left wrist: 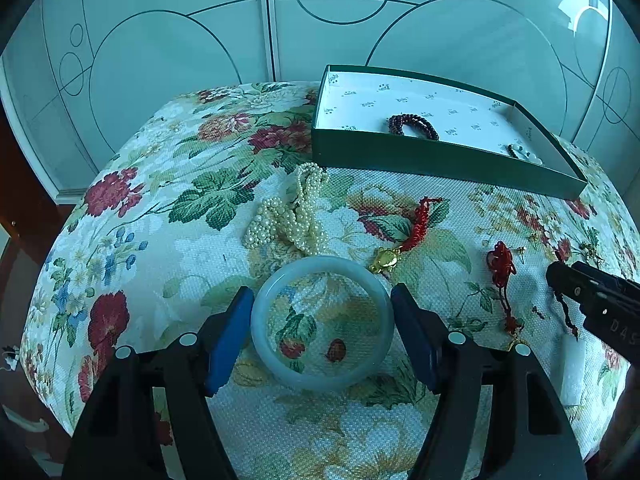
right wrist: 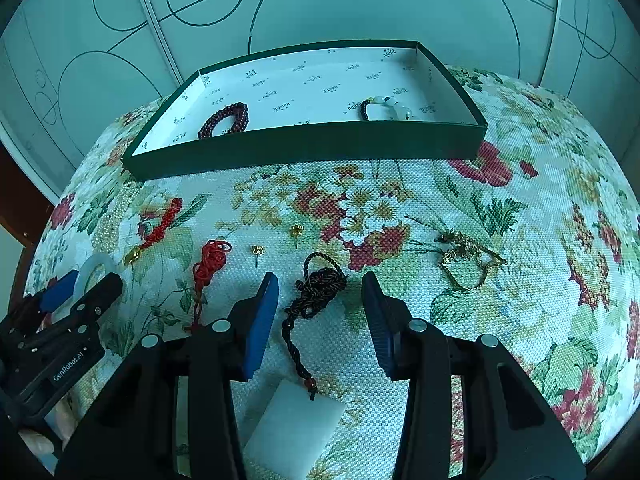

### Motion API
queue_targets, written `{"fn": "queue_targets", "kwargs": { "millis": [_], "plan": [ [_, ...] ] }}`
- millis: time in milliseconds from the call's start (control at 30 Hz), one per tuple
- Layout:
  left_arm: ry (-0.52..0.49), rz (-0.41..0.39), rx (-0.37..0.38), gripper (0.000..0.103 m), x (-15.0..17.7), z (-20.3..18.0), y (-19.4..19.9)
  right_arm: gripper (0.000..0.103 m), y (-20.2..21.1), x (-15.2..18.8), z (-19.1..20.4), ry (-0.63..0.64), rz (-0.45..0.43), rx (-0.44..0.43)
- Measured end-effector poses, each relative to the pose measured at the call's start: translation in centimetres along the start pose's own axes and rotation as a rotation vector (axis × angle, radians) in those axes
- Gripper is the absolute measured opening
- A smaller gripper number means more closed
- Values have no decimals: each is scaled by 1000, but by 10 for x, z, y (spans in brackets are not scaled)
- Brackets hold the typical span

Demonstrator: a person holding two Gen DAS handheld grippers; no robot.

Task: Organize jewelry
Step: 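Grasp the pale jade bangle with the left tool while the right tool grasps the black cord pendant, then carry the bangle and cord pendant into the green box and open both tools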

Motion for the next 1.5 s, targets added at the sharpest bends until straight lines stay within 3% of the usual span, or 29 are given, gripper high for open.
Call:
{"fn": "queue_targets", "kwargs": {
  "millis": [33,100,200,533,1167,1500],
  "plan": [
    [4,2,1,70,0,1,-1,38,0,1,1,15,-5,18],
    [10,5,2,70,0,2,-2,21,0,3,3,42,-15,56],
    [15,7,4,70,1,1,-2,9,1,5,0,44,-27,67],
    [12,10,6,70,2,0,-2,7,9,9,-13,-38,-43,-37],
    [29,-50,11,70,-18,1,21,7,68,1,-3,-18,-172,-100],
    [39,-100,37,70,-41,-6,37,7,98,-20,-1,-14,-261,-120]
  ]
}}
Point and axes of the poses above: each gripper's, at about its wrist camera, not at the fingertips, and y roughly against the way its jaws point, z to its left, x to its underside, the point moved 3 cm from there along -y, roughly the way its jaws point, and after that the axes turned 2 degrees about z, right-handed, at the moved point
